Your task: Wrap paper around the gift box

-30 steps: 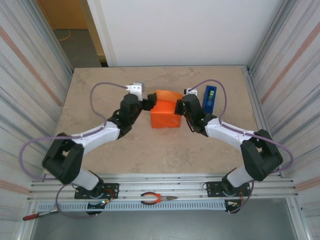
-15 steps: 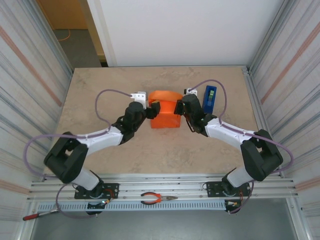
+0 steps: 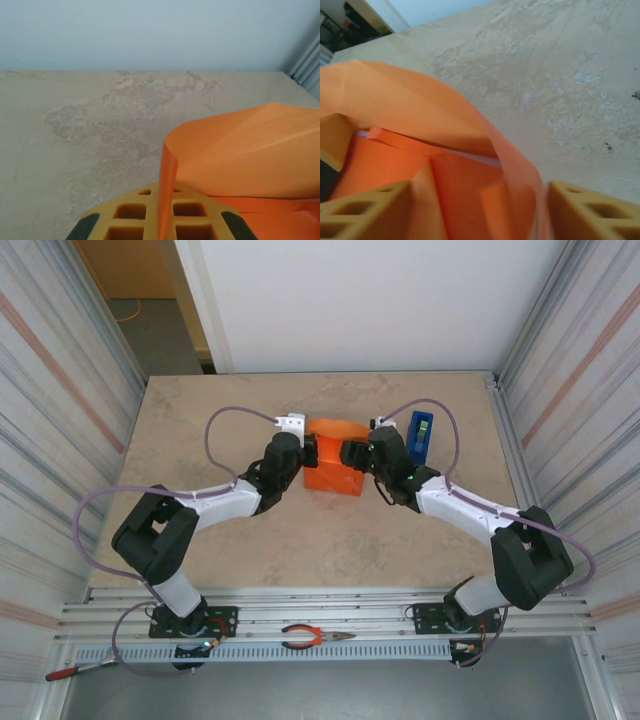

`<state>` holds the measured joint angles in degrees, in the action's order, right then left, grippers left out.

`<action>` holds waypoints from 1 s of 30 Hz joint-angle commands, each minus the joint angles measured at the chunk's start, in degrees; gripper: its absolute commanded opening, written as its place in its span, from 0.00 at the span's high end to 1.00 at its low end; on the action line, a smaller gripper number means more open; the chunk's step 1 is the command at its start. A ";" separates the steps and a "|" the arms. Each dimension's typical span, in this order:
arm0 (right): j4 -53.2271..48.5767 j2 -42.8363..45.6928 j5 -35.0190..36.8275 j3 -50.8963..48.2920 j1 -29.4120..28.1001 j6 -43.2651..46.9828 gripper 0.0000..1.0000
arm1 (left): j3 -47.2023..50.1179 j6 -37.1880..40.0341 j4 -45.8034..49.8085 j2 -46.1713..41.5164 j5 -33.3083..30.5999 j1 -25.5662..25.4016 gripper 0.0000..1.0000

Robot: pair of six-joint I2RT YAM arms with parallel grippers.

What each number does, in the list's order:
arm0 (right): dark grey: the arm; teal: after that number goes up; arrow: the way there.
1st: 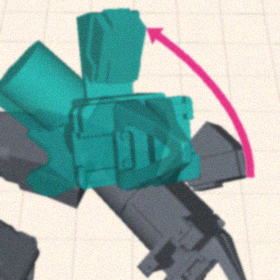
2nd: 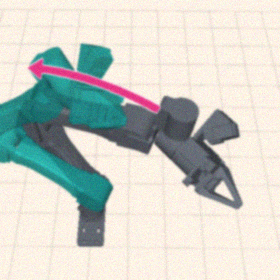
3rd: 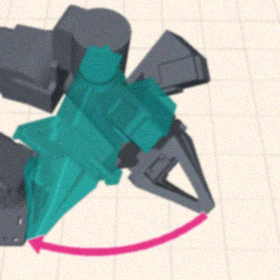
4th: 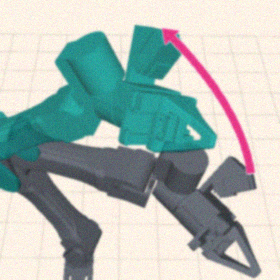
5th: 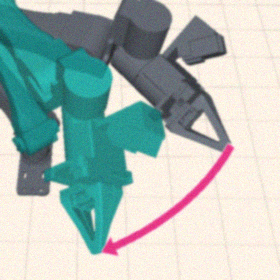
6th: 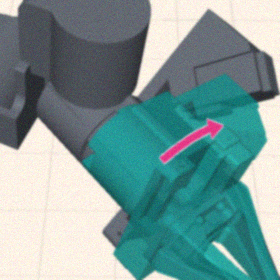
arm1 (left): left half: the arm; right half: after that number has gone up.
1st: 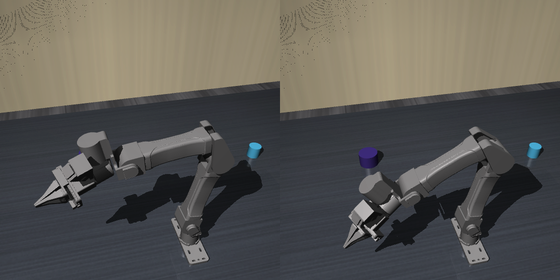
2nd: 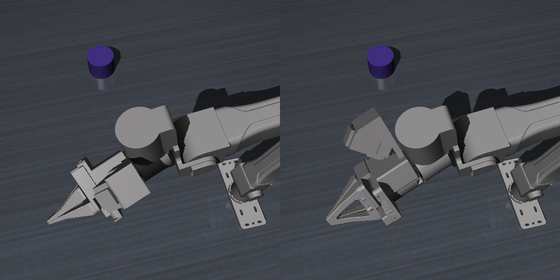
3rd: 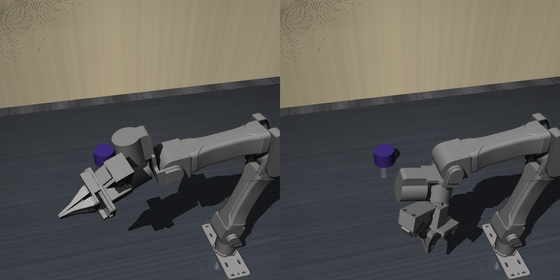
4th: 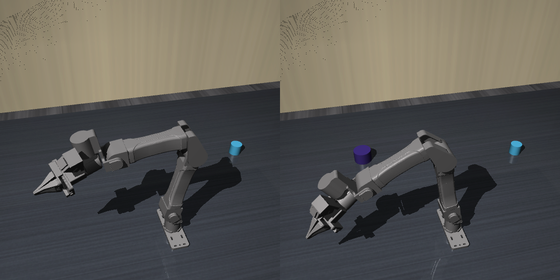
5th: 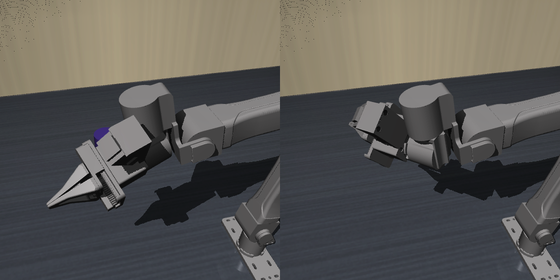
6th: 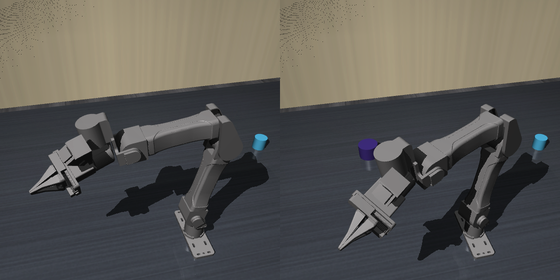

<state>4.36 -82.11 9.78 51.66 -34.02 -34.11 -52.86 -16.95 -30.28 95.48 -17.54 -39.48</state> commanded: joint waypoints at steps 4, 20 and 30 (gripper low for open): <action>-3.31 6.76 -3.18 0.53 4.50 -1.42 0.06 | -1.37 -1.12 1.18 -0.01 -0.41 -1.01 1.00; 4.40 0.74 7.01 -6.62 -2.22 3.74 0.29 | 0.81 -6.14 5.21 -1.62 -9.12 -5.47 1.00; 4.56 -0.69 8.02 -8.26 -2.48 3.81 0.63 | 4.22 -4.01 1.03 -6.97 -2.44 -1.12 0.32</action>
<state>12.45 -81.41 16.27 45.34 -36.03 -32.49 -50.13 -20.95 -26.92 92.47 -22.04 -42.68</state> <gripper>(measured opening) 0.413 0.661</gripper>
